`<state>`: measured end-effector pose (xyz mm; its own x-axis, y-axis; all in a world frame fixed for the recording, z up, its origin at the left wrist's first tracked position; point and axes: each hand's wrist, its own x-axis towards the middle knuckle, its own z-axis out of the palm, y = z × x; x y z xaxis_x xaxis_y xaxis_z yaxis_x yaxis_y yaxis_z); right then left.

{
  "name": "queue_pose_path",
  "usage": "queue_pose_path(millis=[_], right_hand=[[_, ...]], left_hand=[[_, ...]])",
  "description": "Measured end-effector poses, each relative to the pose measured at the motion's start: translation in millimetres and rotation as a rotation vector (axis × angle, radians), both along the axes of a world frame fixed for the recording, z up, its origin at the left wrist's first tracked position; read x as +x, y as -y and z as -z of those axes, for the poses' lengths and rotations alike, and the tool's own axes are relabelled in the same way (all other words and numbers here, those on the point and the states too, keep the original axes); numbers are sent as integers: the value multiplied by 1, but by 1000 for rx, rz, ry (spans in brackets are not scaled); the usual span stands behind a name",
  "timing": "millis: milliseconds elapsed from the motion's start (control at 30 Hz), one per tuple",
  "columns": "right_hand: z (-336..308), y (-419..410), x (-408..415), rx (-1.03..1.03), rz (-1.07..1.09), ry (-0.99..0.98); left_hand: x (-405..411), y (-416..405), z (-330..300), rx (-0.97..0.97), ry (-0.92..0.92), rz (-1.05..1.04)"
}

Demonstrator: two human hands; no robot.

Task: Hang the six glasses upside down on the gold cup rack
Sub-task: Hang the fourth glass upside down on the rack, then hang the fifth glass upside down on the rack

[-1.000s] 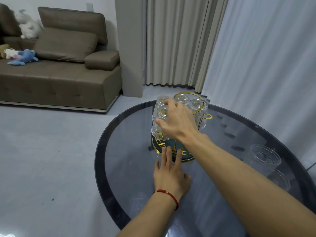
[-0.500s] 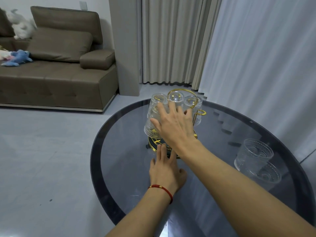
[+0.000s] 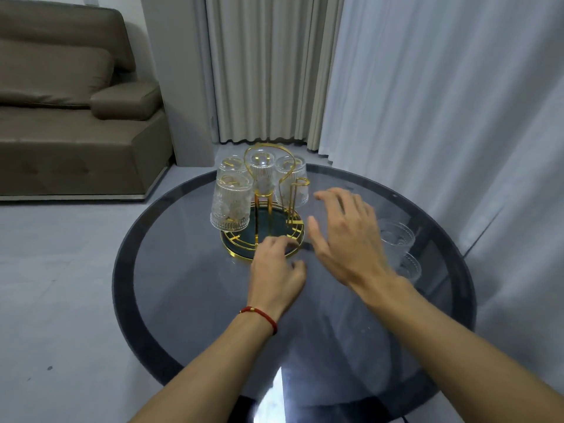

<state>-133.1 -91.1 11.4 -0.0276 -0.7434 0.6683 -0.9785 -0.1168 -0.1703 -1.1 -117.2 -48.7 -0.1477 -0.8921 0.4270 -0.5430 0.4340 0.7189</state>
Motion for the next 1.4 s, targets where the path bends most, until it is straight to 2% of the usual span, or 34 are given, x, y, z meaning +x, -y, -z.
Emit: queue_pose_path(millis=[167,333,433,533,667,833,900,967,1033,1100,1167,1200,1300,1333,1400], right_hand=[[28,-58,-71,-13,98,95],[52,-86,-93,258,305,524],[67,-90,-94,408,248,662],[75,-89,-93,423,210,719],[73,-88,-95,418,193,640],[65,-95,-83,270,-23,226],[61,-91,-74,278,-115,157],[58,-84,-66,306,-187,234],[56,-74,-59,341,-211,475],[51,-63,-48,413,-188,796],[49,-51,-36,453,-223,1072],[46,-46,-32,436,-245,1147],[42,-33,-28,408,-237,1160],[40,-30,-29,396,-187,1084],[32,-26,-30,318,-92,905]], left_hand=[[-12,-18,-8,111,-79,102],[-19,-22,-12,337,-215,171],[-26,-23,-14,457,-298,228],[-35,-24,-14,532,-365,303],[-40,-27,-13,632,-352,393],[-35,-30,-17,770,-387,595],[-32,-32,-20,704,-358,588],[-28,-29,-22,634,-401,511],[-21,-21,-23,678,-570,463],[-13,-12,-22,730,-738,460],[-8,-7,-20,734,-814,492],[-5,-5,-20,735,-832,515],[0,0,-18,719,-819,505],[3,3,-17,672,-759,427],[9,8,-11,462,-505,190]])
